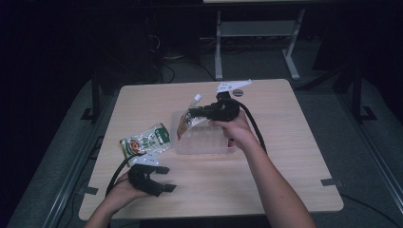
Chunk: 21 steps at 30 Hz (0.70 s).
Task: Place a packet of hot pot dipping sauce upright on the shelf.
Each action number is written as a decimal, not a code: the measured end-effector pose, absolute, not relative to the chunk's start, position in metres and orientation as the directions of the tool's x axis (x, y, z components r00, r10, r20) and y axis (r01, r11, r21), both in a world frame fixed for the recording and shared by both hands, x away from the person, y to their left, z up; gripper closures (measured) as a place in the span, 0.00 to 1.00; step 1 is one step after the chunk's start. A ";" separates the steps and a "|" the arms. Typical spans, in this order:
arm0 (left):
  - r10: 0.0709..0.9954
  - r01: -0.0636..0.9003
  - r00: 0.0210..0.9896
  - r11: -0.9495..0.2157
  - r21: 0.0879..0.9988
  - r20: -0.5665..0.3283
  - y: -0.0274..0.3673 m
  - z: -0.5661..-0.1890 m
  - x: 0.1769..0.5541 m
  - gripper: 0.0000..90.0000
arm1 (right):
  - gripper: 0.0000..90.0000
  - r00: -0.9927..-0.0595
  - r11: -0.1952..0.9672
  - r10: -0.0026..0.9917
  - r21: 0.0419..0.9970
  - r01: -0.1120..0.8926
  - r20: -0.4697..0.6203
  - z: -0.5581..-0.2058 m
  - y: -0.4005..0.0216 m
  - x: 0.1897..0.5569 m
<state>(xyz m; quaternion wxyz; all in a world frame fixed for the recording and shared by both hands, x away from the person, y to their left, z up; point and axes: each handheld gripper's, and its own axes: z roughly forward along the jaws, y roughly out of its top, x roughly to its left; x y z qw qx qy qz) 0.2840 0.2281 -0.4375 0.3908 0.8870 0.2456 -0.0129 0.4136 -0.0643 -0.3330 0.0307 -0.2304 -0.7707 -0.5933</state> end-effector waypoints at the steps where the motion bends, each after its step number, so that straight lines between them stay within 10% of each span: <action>1: 0.426 0.447 0.878 -0.574 0.686 -0.216 0.228 -0.438 0.284 0.28 | 1.00 -0.891 0.195 0.321 0.898 0.395 0.322 -0.335 -0.062 0.415; 21: 0.430 0.444 0.880 -0.589 0.675 -0.204 0.229 -0.440 0.286 0.28 | 0.99 -0.865 0.260 0.370 0.856 0.446 0.339 -0.365 -0.036 0.431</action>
